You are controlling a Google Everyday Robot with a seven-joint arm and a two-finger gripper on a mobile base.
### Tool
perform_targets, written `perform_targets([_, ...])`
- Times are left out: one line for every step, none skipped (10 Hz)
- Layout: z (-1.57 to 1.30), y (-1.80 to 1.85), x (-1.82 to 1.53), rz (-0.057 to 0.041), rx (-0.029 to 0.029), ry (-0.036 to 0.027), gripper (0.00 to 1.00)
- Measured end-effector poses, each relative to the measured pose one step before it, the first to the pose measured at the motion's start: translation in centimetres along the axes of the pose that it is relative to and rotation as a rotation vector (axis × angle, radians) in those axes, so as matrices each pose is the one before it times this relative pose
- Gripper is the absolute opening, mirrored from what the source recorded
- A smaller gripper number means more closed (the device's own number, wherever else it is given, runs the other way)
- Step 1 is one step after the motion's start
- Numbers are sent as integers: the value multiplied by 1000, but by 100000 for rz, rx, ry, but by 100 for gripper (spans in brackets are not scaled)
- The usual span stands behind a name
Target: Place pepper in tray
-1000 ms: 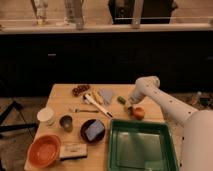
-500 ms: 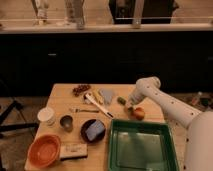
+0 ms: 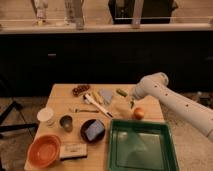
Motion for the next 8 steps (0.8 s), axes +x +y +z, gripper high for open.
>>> perform_targets([-1123, 489, -858, -5117, -622, -2145, 0])
perform_targets([-730, 518, -450, -6849, -3082, -533, 0])
perform_targets([-388, 621, -177, -6437, -3556, 34, 0])
perform_targets([-64, 868, 51, -5717, -4314, 337, 0])
perform_targets([-227, 1159, -134, -9046, -5209, 382, 0])
perform_targets([-147, 1349, -136, -9210, -5217, 768, 0])
perform_targets([-265, 1227, -121, -7328, -4651, 1118, 0])
perform_targets([-132, 935, -133, -4823, -3485, 956, 0])
